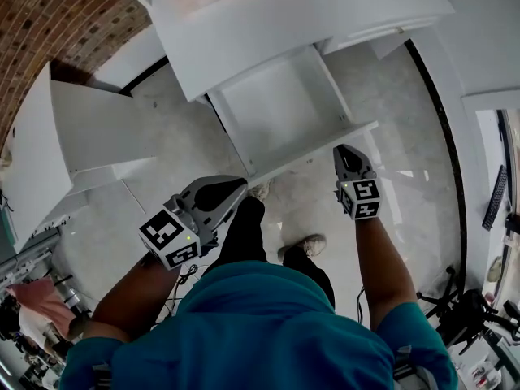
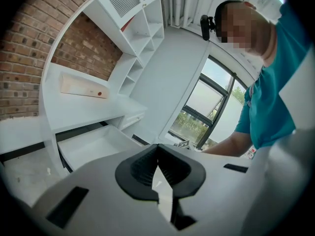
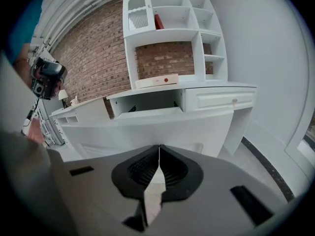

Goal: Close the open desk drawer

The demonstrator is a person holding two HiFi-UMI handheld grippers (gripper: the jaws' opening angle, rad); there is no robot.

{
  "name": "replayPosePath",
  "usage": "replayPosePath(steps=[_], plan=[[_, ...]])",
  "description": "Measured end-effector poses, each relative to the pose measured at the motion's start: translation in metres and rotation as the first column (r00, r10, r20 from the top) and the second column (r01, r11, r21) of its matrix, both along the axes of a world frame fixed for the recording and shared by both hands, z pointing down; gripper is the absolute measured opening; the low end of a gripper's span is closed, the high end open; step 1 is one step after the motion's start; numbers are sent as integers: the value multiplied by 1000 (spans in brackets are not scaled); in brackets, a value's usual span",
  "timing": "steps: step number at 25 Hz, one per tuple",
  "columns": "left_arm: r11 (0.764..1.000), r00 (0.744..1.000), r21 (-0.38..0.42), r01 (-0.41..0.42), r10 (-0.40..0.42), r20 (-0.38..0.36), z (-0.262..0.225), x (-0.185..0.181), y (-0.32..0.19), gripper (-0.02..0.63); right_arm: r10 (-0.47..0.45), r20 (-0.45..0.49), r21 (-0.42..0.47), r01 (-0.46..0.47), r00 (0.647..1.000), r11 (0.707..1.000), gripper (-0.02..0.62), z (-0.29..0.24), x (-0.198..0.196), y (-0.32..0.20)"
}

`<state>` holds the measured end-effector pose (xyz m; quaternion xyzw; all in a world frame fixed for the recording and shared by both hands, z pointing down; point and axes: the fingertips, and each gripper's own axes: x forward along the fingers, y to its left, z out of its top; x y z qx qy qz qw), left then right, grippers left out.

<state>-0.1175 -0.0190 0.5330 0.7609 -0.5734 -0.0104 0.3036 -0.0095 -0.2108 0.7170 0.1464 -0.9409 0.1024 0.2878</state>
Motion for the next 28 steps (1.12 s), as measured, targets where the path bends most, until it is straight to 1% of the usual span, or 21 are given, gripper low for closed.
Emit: replayPosePath(steps=[9,21,28], plan=[[1000,1000,7,7,-7,-22,2,-13,-4,15,28,2,-11,-28,1000,1000,23,-1,-9,-3],[1000,999,18,23,-23,-35,4,-35,-12,15,12,-6,1,-12,1000,1000,23,-1,-34,-14],[999,998,24,40,-39,-45,5,-51,-15,15,-2,-8,12,2,1000,1000,23,-2,-58,-21]])
